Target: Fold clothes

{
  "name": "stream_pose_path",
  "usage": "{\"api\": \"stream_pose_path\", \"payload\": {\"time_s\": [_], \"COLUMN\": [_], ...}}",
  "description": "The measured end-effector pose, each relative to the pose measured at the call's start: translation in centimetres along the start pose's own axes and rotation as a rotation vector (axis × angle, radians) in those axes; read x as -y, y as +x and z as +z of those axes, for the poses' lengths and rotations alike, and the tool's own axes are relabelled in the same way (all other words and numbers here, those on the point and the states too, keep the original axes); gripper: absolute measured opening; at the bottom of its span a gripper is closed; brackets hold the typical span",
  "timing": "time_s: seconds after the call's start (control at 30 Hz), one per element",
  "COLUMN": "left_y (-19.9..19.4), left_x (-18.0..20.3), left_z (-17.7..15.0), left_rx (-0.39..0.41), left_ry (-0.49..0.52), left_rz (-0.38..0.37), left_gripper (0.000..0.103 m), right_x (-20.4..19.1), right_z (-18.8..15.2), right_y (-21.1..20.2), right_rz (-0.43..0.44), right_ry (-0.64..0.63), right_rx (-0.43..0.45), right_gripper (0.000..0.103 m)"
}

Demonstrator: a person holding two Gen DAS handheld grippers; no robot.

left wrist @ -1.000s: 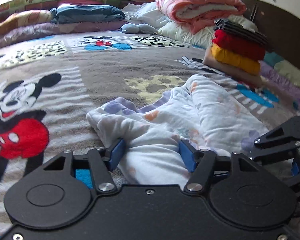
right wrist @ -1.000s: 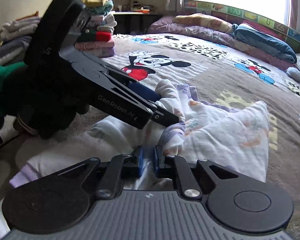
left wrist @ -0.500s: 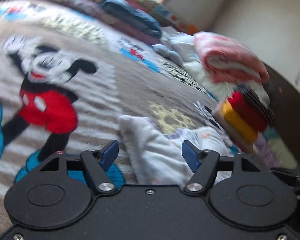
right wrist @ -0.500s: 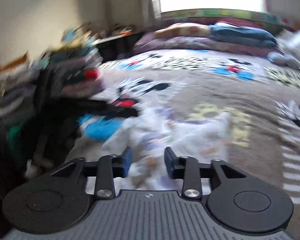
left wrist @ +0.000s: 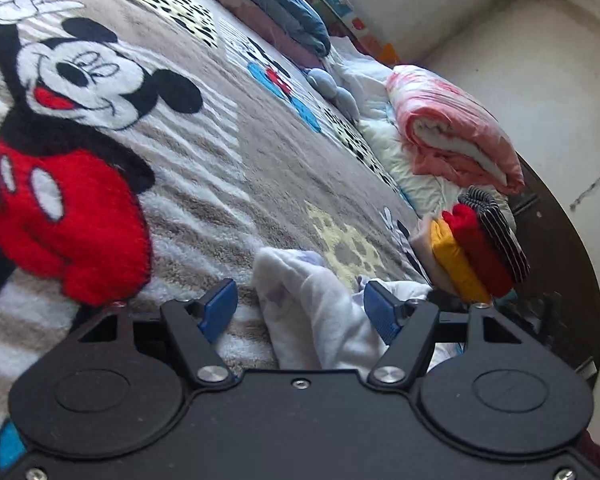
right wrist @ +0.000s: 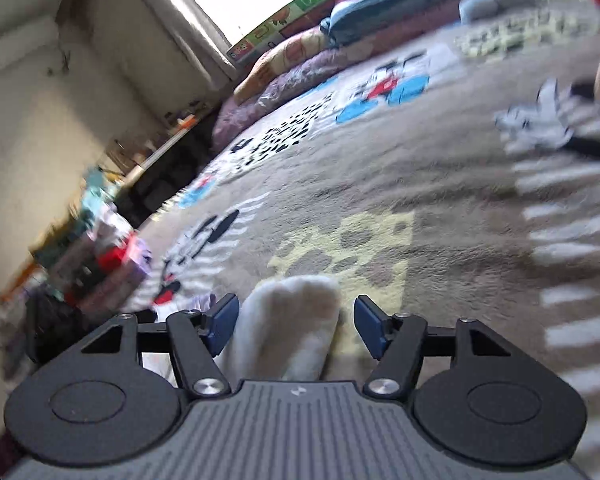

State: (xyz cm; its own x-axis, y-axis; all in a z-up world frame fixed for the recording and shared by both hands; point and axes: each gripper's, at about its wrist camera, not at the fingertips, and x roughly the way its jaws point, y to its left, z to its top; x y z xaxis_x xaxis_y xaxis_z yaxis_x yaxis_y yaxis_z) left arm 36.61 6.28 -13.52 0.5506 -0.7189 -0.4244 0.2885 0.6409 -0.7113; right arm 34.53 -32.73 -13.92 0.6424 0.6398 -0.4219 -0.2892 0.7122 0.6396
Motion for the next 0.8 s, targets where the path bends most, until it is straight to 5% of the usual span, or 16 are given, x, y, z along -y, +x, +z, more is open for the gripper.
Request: {"api": "stream_pose_path", "payload": {"time_s": [0.13, 0.2, 0.37, 0.8], "left_y": [0.8, 1.3, 1.2, -3.2], "left_x": [0.1, 0.5, 2.1, 7.5], "left_z": [0.3, 0.4, 0.2, -1.9], "left_rx": [-0.016, -0.021, 0.016, 0.236], "left_ry": [0.026, 0.058, 0.141, 0.36], "left_rz": [0.004, 0.033, 0.062, -0.01], "left_gripper": [0.069, 0.067, 0.029, 0.025], "right_x": [1.5, 1.6, -0.1, -5.9], "right_z": [0.3, 0.3, 0.5, 0.6], "right_y": [2.3, 3.0, 1.7, -4.3], "right_rz": [0.091, 0.118, 0.136, 0.161], "right_ry": [0.03, 0.019, -0.054, -0.29], "right_rx": [-0.054, -0.082, -0.045, 0.123], "right_gripper": [0.07, 0.06, 0.039, 0.033]}}
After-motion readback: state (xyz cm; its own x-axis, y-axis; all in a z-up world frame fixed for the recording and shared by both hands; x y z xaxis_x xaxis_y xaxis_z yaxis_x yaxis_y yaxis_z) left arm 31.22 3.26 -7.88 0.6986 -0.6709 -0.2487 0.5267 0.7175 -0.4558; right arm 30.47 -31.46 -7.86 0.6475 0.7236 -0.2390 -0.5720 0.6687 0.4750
